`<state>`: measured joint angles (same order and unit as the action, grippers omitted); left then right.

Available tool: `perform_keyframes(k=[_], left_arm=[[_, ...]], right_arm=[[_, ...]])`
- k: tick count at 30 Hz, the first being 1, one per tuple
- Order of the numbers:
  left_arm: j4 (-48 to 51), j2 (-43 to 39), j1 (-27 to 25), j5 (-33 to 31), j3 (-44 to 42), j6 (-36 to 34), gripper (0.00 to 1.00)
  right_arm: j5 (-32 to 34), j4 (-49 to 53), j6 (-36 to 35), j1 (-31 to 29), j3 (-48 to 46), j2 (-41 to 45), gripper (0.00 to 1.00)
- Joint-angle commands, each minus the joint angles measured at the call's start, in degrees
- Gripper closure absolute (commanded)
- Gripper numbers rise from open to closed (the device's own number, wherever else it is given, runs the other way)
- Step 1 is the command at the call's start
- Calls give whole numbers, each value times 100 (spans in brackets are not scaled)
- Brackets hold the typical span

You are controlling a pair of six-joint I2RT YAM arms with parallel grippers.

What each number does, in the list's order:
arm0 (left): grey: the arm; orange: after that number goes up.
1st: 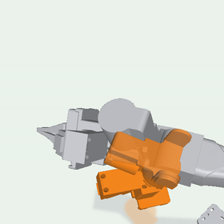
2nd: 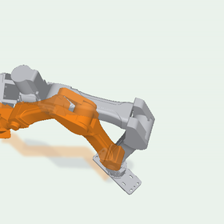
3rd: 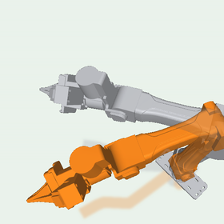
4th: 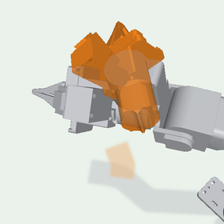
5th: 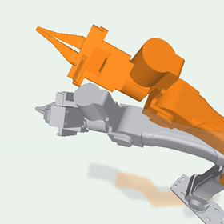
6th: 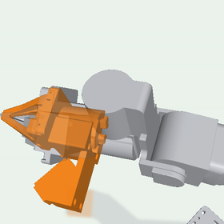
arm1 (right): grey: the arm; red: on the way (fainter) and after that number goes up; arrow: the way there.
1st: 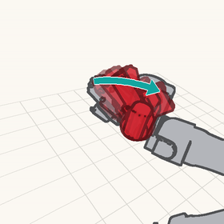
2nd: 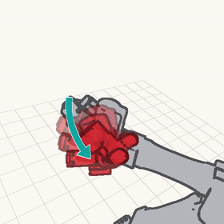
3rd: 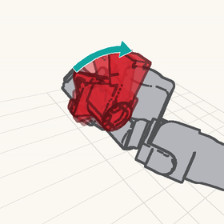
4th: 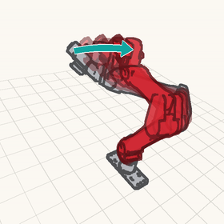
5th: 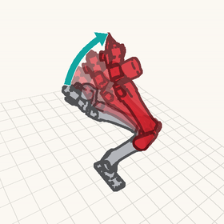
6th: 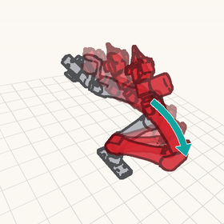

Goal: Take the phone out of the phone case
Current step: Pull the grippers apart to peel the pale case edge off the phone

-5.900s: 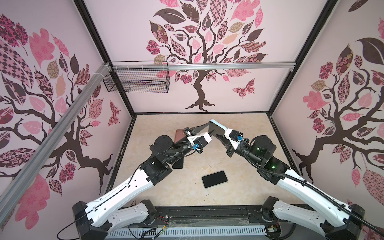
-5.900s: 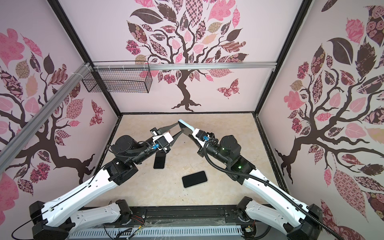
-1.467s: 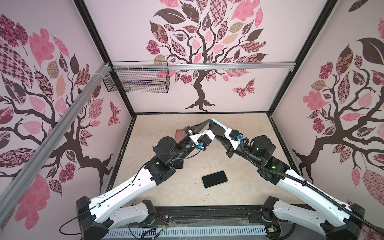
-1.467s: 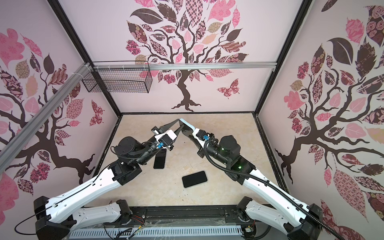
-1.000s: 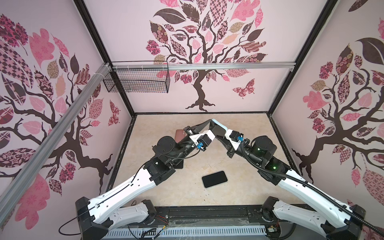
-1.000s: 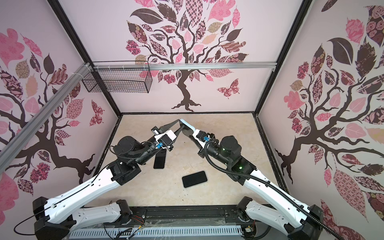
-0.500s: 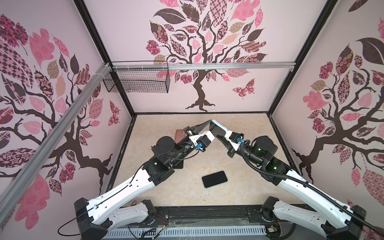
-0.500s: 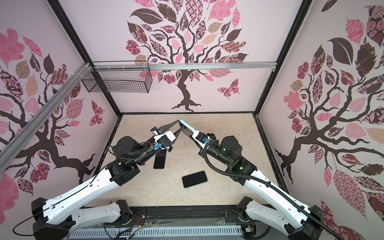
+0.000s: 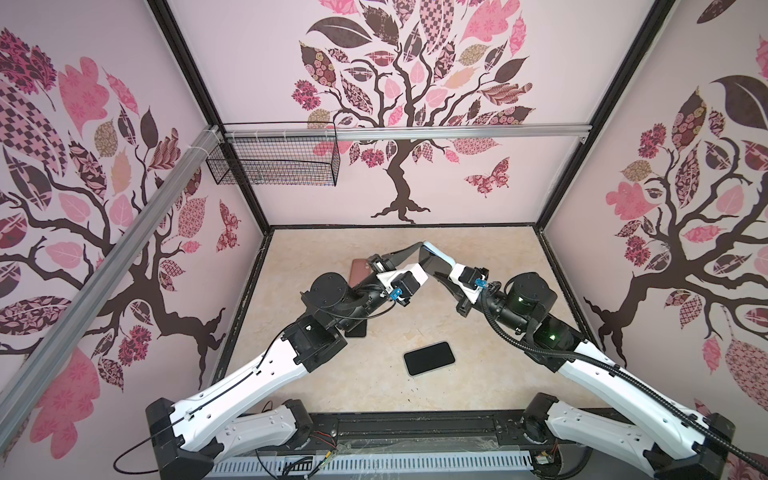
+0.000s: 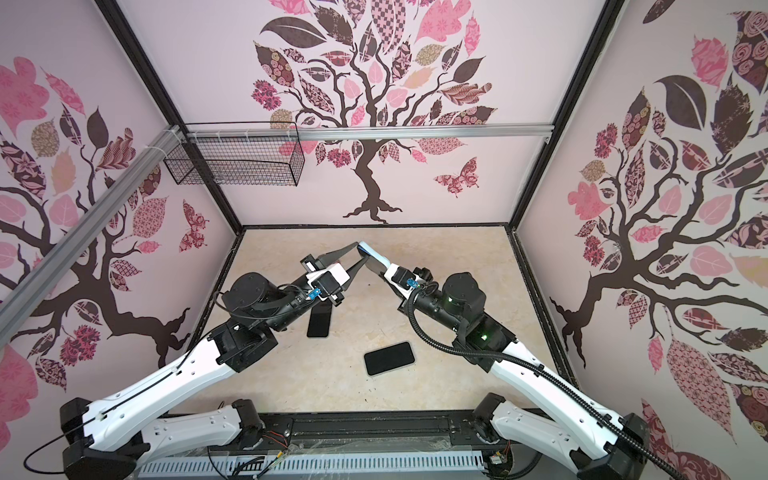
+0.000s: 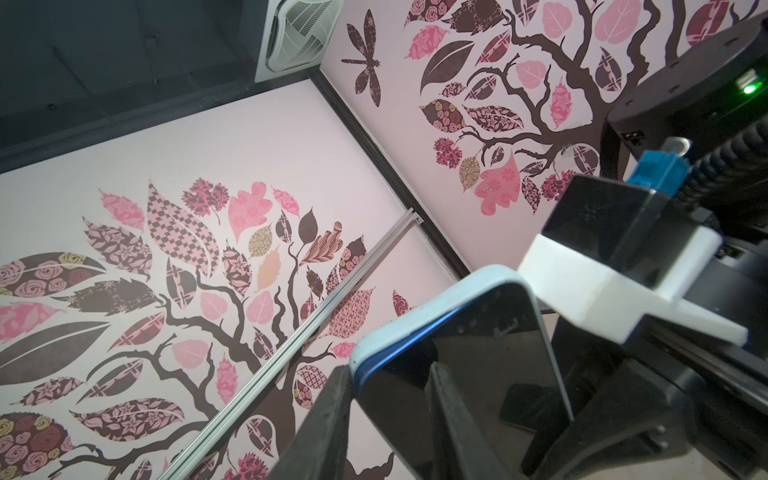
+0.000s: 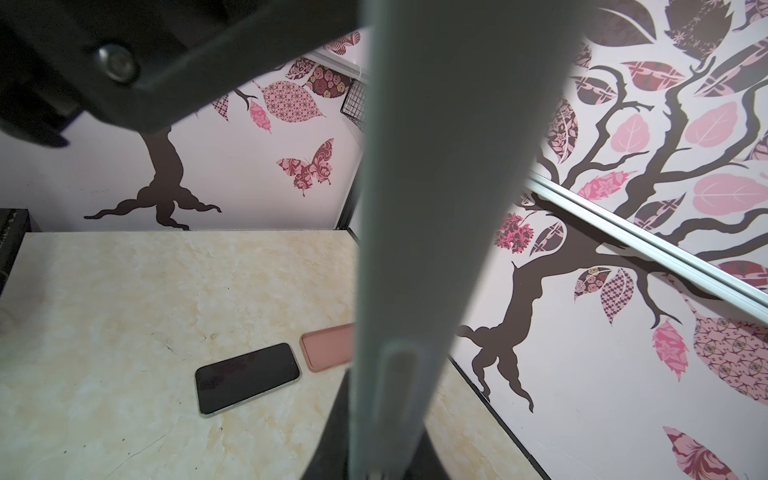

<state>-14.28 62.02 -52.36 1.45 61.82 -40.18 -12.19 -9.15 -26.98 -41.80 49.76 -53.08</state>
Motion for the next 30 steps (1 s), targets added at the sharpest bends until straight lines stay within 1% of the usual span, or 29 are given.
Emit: perform_keyframes(k=[1, 6, 12, 15, 18, 22, 26, 30], left_arm=[[968, 346, 107, 164, 23, 187, 67], [1219, 364, 190, 505, 24, 299, 67], [1333, 381, 278, 614, 23, 378, 66], [1432, 367, 368, 772, 55, 423, 64], [1555, 275, 532, 1129, 31, 540, 65], [1671, 49, 707, 2006, -90, 598, 67], [1878, -49, 745, 2759, -150, 636, 69], [1998, -66, 767, 3123, -188, 725, 70]], right_arm=[[-1529, -439, -815, -405, 259, 185, 100], [-1583, -405, -835, -401, 304, 180, 100], [-1701, -354, -883, -403, 326, 171, 100], [-1807, -342, -937, -398, 318, 201, 100], [-1869, -285, -972, -398, 345, 242, 100], [-1914, -64, -990, -400, 437, 248, 100], [-1994, -39, -925, -405, 480, 237, 100], [-2034, -91, -849, -401, 495, 243, 100]])
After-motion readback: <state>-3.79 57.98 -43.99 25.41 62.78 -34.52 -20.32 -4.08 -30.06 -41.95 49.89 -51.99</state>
